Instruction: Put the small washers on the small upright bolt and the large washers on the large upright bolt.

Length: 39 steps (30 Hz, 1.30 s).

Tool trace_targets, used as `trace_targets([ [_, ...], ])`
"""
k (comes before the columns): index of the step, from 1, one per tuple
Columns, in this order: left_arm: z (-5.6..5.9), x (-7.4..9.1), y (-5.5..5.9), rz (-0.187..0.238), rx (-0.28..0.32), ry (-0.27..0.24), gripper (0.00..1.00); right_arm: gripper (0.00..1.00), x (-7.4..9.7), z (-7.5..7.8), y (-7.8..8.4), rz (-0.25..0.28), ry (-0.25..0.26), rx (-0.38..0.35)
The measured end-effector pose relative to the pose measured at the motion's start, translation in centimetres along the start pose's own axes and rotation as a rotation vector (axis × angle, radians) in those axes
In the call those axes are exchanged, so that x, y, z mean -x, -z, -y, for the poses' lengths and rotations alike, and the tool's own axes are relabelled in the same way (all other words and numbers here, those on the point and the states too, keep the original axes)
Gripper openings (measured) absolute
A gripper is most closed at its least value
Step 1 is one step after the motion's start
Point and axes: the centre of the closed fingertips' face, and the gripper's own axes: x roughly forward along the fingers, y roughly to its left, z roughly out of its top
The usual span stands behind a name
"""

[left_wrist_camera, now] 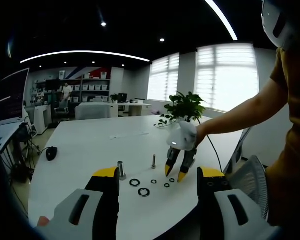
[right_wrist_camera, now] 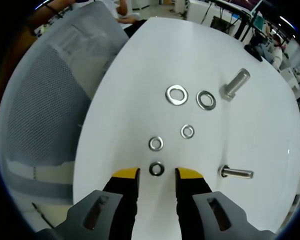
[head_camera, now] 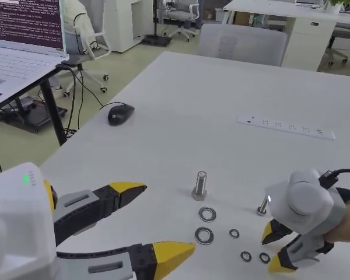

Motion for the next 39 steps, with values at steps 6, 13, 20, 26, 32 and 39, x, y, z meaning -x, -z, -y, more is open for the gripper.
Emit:
trace_targets([
  [6,-0.16,0.10,0.05,0.004,0.005,-0.005,0.62,0.30,-0.36,-0.14,-0.08,0.004,-0.001,-0.002],
  [13,-0.20,0.05,0.28,0.003,0.012,-0.008,0.62,0.28,-0.33,0.05,-0.04,0.005,-0.004,0.000],
  [20,-0.22,-0.03,0.35,0.003,0.016,-0.010,0.62,0.26,-0.33,0.06,-0.06,0.002,-0.003,0.008],
  [26,-0.33,0.01,0.30,0.006,0.018,-0.013,0.62,0.21,-0.36,-0.03,-0.07,-0.012,0.000,0.017],
  [32,-0.34,0.04,0.46,0.002,0.019,-0.011,0.62,0.18,-0.39,0.04,-0.08,-0.015,0.002,0.023],
  [39,-0.35,0.07,0.46,0.004,0.018,-0.012,0.62,0.15,-0.43,0.04,-0.03,-0.021,0.007,0.031],
])
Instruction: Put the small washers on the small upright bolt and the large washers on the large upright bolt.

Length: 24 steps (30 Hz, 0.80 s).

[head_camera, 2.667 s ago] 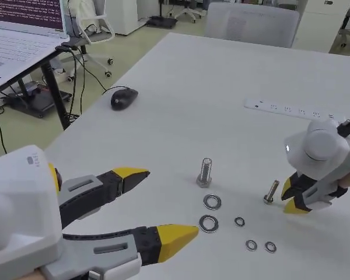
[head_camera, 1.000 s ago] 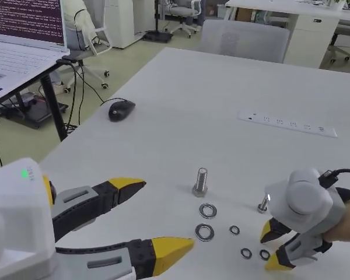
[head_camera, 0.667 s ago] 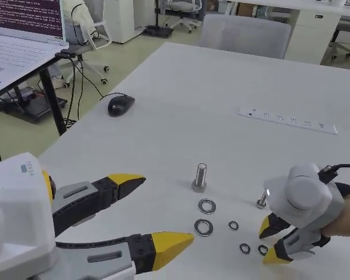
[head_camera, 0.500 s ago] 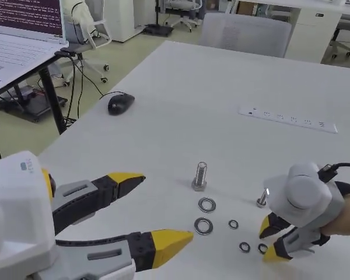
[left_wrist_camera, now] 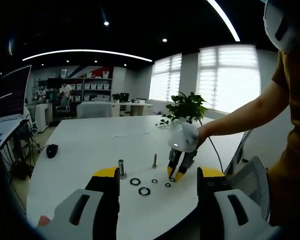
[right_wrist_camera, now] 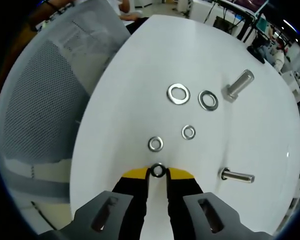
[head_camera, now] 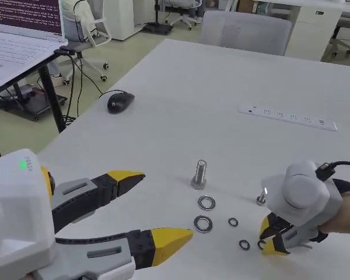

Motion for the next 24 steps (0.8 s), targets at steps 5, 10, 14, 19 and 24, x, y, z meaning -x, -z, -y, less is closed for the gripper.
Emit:
trace_targets([
  [5,0.02,0.05,0.01,0.000,-0.001,-0.001,0.62,0.14,-0.03,0.00,-0.01,-0.006,0.001,-0.002],
  [10,0.08,0.05,0.05,0.000,0.000,0.001,0.62,0.13,-0.03,0.05,-0.03,-0.007,0.004,-0.021],
  [14,0.16,0.01,0.10,-0.003,-0.002,0.003,0.62,0.12,-0.02,0.05,-0.03,-0.005,0.001,-0.034],
  [19,0.16,0.00,0.08,-0.004,-0.002,0.003,0.62,0.12,-0.01,0.11,-0.13,-0.003,-0.005,-0.049],
  [24,0.09,0.04,0.13,-0.005,-0.002,0.000,0.62,0.12,0.19,0.25,-0.15,0.000,-0.008,-0.058],
])
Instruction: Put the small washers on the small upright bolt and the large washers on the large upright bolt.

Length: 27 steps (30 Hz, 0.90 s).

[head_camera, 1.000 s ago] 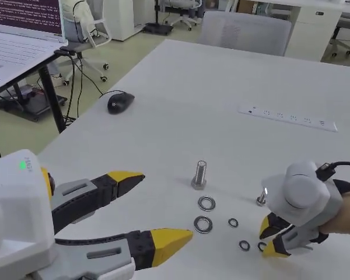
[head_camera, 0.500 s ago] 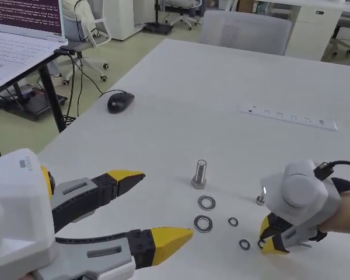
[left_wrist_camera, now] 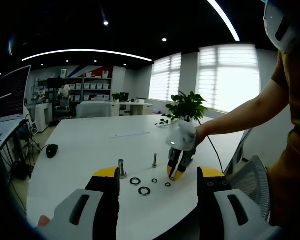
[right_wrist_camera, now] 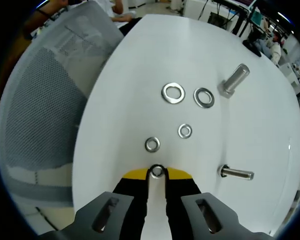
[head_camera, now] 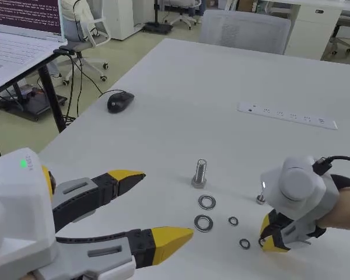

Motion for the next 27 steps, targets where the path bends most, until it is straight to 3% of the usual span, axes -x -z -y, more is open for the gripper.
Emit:
trace_targets([
  [17,0.0,-0.3,0.0,-0.002,0.002,0.005,0.62,0.12,1.7,1.4,0.7,0.009,0.023,-0.031],
  [27,0.2,-0.8,0.0,-0.007,-0.001,0.018,0.61,0.12,4.1,3.4,1.5,0.004,0.064,-0.046],
])
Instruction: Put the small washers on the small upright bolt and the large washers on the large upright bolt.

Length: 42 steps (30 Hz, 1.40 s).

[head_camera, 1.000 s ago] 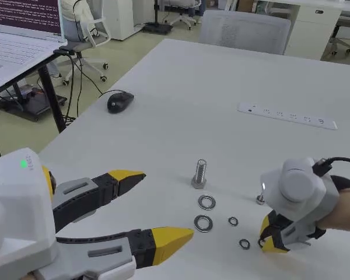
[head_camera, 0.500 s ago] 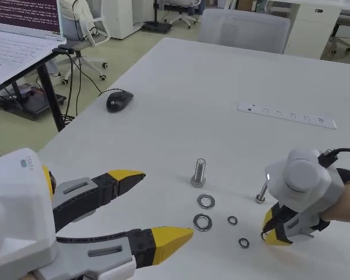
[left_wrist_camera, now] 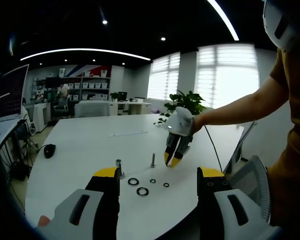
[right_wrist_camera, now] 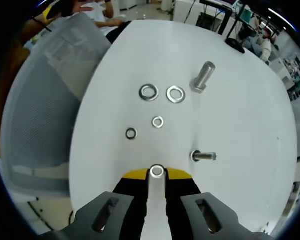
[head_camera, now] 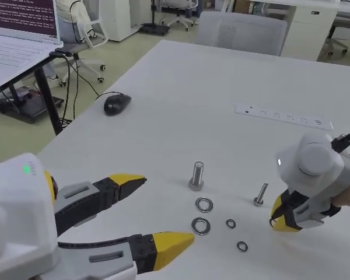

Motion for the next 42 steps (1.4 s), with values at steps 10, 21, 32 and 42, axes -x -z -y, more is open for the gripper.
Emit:
trace_targets([
  [10,0.0,-0.2,-0.3,-0.001,-0.005,0.002,0.61,0.12,1.6,2.0,-0.3,0.004,0.037,-0.006],
  [21,0.0,-0.1,-0.1,-0.010,-0.001,0.001,0.61,0.12,3.1,4.1,-1.4,0.006,0.085,0.007],
  [32,-0.1,0.0,0.0,-0.013,0.006,-0.013,0.61,0.12,3.5,5.5,-2.7,0.006,0.101,0.040],
  [42,-0.5,0.1,0.1,-0.009,0.015,-0.026,0.61,0.12,2.7,5.7,-2.8,-0.010,0.079,0.057],
])
